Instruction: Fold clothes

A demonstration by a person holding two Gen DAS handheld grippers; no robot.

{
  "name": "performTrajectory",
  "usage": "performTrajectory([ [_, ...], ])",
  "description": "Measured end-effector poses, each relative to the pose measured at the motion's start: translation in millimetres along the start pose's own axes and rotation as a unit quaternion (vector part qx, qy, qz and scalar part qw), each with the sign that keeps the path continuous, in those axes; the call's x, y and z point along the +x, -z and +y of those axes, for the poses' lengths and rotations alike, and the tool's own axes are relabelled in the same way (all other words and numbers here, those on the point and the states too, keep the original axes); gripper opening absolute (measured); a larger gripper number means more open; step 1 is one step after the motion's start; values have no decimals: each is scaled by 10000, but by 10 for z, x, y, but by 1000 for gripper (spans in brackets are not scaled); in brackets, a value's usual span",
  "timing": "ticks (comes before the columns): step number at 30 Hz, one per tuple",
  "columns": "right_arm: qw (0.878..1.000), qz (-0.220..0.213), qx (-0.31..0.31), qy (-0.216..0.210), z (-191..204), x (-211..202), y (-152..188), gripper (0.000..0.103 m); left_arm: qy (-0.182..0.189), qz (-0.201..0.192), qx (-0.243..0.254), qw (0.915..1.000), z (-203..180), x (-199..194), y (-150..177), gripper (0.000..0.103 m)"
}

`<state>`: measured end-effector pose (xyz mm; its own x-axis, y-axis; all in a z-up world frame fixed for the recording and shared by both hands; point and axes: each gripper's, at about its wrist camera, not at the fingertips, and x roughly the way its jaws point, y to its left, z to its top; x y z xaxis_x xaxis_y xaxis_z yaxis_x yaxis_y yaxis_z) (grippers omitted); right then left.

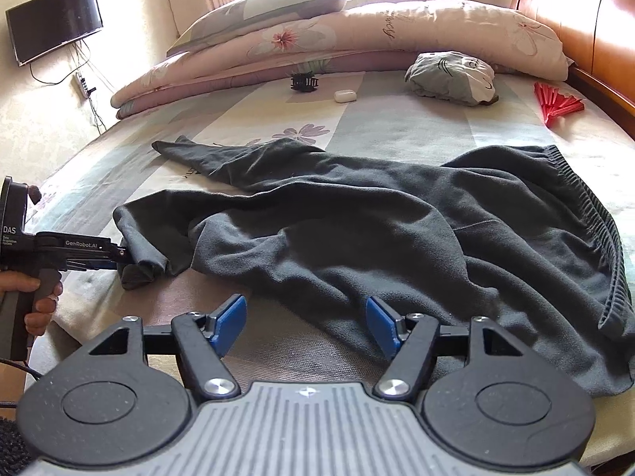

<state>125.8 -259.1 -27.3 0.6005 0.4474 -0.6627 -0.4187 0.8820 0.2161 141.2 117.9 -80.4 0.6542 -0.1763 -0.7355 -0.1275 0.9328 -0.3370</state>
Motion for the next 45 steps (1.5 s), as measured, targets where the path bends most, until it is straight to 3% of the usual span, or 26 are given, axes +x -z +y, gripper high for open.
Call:
performTrajectory([
  [3,10000,9,29,32,-8,-4,16,72,-261,-210,602,9976,-250,101,43,58],
  [4,10000,12,14,41,-2,-8,20,72,-315,-253,746,9964,-303,118,49,48],
  [5,10000,13,-23,52,10,-14,23,72,-368,-295,889,9949,-355,135,56,28],
  [6,10000,11,-51,62,16,-21,24,72,-391,-312,957,9942,-379,141,54,20],
  [8,9999,-1,-76,85,14,-38,25,72,-344,-263,857,9954,-339,117,25,9],
  [10,9999,-11,-44,100,-4,-46,19,72,-317,-220,700,9968,-242,67,-16,5],
  [23,9999,29,-125,12,113,32,-39,72,-1401,-607,22,9883,841,-558,-402,3],
  [37,9997,79,-178,176,151,38,-88,72,-1895,-263,41,9815,1358,-487,-896,4],
  [42,9996,126,-190,164,185,75,-76,72,-1967,-130,82,9803,1392,-269,-1132,5],
  [45,9995,139,-223,190,194,66,-66,72,-2060,-14,102,9785,1370,-148,-1191,11],
])
